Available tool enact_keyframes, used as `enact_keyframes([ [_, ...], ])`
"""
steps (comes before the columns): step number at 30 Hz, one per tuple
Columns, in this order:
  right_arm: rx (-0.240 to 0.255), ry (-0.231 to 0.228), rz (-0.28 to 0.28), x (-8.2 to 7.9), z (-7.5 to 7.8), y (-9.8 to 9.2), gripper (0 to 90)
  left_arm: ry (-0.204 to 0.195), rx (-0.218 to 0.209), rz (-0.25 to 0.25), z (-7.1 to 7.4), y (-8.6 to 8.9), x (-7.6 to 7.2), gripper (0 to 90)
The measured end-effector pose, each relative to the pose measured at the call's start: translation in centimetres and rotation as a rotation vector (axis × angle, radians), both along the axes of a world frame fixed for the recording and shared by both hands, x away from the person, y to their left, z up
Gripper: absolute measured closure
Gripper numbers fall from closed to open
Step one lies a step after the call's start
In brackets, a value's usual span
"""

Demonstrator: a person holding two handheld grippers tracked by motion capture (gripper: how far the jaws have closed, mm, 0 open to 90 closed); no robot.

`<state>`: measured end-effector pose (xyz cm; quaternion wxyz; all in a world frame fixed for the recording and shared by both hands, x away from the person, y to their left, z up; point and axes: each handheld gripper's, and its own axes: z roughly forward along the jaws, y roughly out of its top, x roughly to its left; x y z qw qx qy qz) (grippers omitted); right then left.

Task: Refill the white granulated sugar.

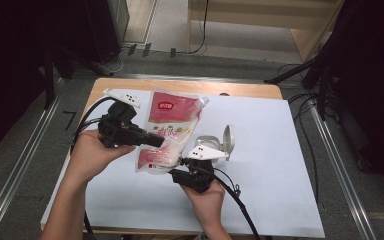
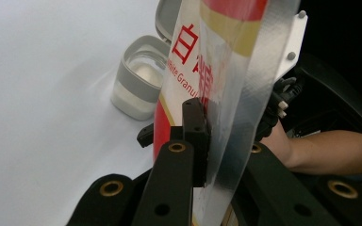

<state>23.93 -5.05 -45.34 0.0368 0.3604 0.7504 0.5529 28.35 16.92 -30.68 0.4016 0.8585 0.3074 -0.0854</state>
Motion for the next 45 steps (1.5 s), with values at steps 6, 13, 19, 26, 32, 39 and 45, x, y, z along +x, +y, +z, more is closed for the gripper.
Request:
enact_keyframes([
  [6,-0.008,-0.011,-0.007,0.0,0.4,-0.1,59.2,-0.023,-0.001,-0.029,0.2,0.2,-0.2,88.8],
  [13,-0.003,0.007,0.03,0.2,0.4,0.1,59.3,-0.024,-0.017,-0.019,0.3,0.3,-0.2,90.0],
  [19,-0.048,-0.022,0.067,-0.1,0.7,0.7,60.6,-0.043,-0.046,0.005,0.7,0.9,-0.2,90.0],
  [26,-0.057,0.006,0.105,0.2,0.5,0.7,60.4,-0.073,-0.057,0.054,1.2,1.6,-0.2,90.0],
  [32,-0.066,0.011,0.133,0.6,0.5,0.2,60.4,-0.087,-0.033,0.105,0.9,2.1,0.2,90.0],
  [39,-0.076,-0.004,0.225,1.4,1.0,-0.7,58.2,-0.101,-0.005,0.147,0.4,2.3,0.9,90.0],
  [45,-0.132,-0.035,0.295,1.6,1.2,-1.0,58.0,-0.095,-0.018,0.174,-0.4,2.5,1.7,90.0],
])
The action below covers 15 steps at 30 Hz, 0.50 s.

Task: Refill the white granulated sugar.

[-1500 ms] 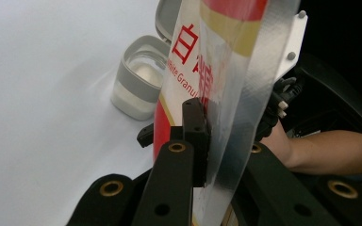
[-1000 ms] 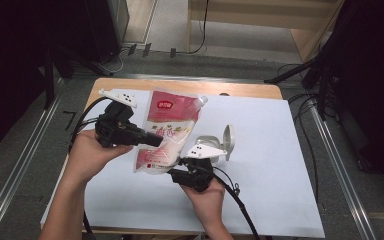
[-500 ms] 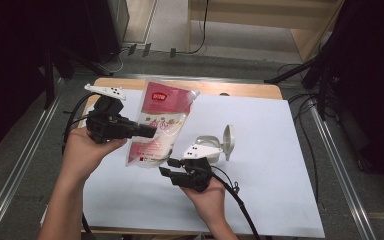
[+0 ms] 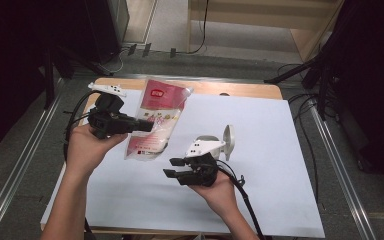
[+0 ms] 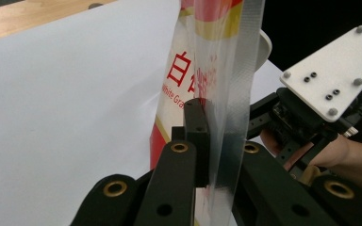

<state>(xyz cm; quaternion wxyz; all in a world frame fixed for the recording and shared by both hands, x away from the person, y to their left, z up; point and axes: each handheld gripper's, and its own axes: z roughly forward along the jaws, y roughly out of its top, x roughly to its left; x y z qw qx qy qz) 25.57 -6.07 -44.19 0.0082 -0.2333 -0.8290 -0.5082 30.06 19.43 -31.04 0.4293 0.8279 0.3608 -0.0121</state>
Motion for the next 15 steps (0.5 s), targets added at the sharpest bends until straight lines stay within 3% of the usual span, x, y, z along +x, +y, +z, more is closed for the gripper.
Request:
enact_keyframes([
  [2,-0.002,0.016,0.014,0.0,0.0,-0.1,58.1,-0.002,-0.002,0.007,-0.2,0.1,0.2,90.0],
  [6,0.042,0.053,0.069,0.5,0.2,-0.7,57.7,-0.002,-0.002,0.028,-0.5,0.4,0.4,90.0],
  [12,0.033,0.041,0.104,0.4,0.5,-1.4,57.0,-0.003,0.011,0.04,-1.0,0.6,1.1,90.0],
  [15,0.03,0.057,0.118,0.4,0.6,-1.8,57.0,-0.002,0.007,0.045,-1.4,0.5,1.6,90.0],
])
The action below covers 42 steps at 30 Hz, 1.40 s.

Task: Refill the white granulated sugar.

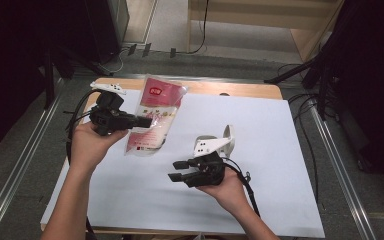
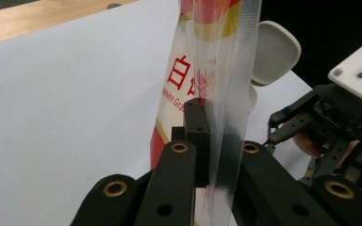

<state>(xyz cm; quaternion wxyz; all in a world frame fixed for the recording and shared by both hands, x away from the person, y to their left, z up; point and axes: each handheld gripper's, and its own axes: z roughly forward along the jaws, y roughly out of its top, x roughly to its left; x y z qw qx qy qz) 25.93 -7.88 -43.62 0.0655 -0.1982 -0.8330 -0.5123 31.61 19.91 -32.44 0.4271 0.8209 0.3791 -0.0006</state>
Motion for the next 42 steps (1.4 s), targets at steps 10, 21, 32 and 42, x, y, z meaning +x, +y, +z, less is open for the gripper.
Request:
enact_keyframes([
  [10,-0.006,-0.049,0.0,-0.6,0.4,-1.4,55.4,0.03,0.024,0.025,-1.4,-0.3,1.6,90.0],
  [21,0.009,-0.068,0.016,-0.8,0.5,-3.6,42.9,0.04,0.057,0.053,-3.1,-1.0,3.6,90.0],
  [32,0.026,-0.059,0.008,-2.1,-0.6,-5.1,33.5,0.036,0.044,0.038,-4.1,-1.5,5.1,90.0],
  [42,-0.015,-0.033,-0.038,-1.9,-1.6,-5.7,32.9,-0.019,0.026,0.044,-5.4,-1.0,6.3,90.0],
])
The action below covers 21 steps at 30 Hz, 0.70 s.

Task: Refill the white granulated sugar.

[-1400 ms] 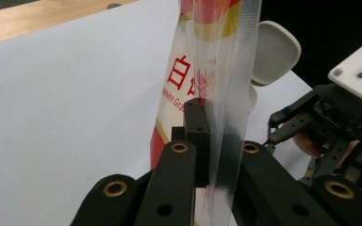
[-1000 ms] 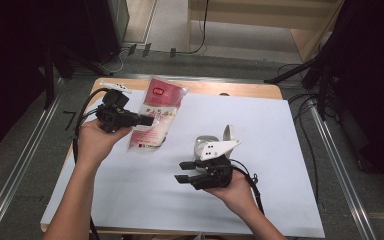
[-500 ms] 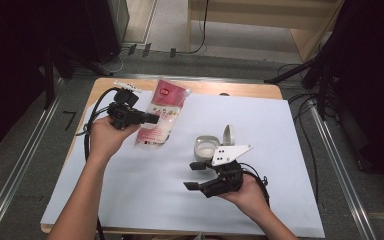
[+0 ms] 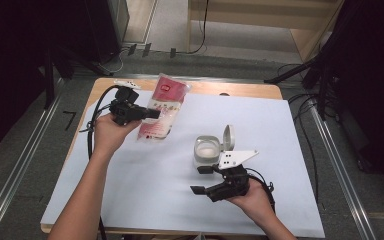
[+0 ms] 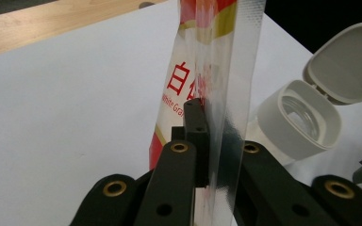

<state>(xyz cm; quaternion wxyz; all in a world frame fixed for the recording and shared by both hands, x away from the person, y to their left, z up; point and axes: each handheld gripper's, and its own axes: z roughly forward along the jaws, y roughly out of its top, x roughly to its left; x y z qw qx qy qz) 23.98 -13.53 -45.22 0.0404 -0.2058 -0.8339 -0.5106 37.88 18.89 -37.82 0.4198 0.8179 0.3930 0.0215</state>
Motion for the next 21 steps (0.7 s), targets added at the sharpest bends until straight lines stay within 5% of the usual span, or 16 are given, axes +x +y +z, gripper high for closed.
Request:
enact_keyframes([
  [12,-0.011,0.005,-0.033,0.1,-0.4,-0.4,33.1,0.035,0.038,0.014,-2.8,0.0,0.8,90.0],
  [21,-0.009,-0.003,-0.033,0.1,-0.3,-0.4,34.1,0.042,0.0,0.01,-3.4,0.8,0.4,89.9],
])
